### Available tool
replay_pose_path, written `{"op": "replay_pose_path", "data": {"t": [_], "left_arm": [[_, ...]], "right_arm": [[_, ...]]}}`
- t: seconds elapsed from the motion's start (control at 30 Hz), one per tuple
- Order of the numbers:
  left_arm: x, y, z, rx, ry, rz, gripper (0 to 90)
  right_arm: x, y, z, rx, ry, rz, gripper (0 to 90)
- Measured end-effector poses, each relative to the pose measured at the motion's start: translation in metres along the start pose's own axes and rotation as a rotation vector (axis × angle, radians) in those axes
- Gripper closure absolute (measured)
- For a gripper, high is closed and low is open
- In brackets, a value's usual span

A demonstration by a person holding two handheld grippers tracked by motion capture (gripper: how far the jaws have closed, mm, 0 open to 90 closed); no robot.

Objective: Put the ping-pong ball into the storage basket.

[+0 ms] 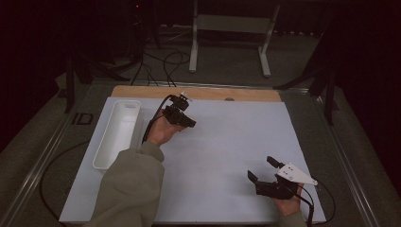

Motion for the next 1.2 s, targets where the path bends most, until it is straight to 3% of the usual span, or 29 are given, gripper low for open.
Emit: {"op": "replay_pose_path", "data": {"t": [0.47, 1.2], "left_arm": [[0.001, -0.01, 0.004, -0.018, 0.009, 0.005, 51.5], [0.004, -0.024, 0.001, -0.041, -0.012, 0.009, 51.5]], "right_arm": [[0.002, -0.003, 0.0, 0.02, 0.013, 0.007, 7.4], [0.002, -0.002, 0.0, 0.022, 0.018, 0.002, 7.4]]}}
Point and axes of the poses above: each handheld gripper's, and its own axes: y roughly forward along the jaws, x roughly out of its underside, z roughly to its right, the point moved 3 cm from there along y, roughly forward along the jaws, and after that the axes turned 4 degrees about -y, right-handed, at the moved point
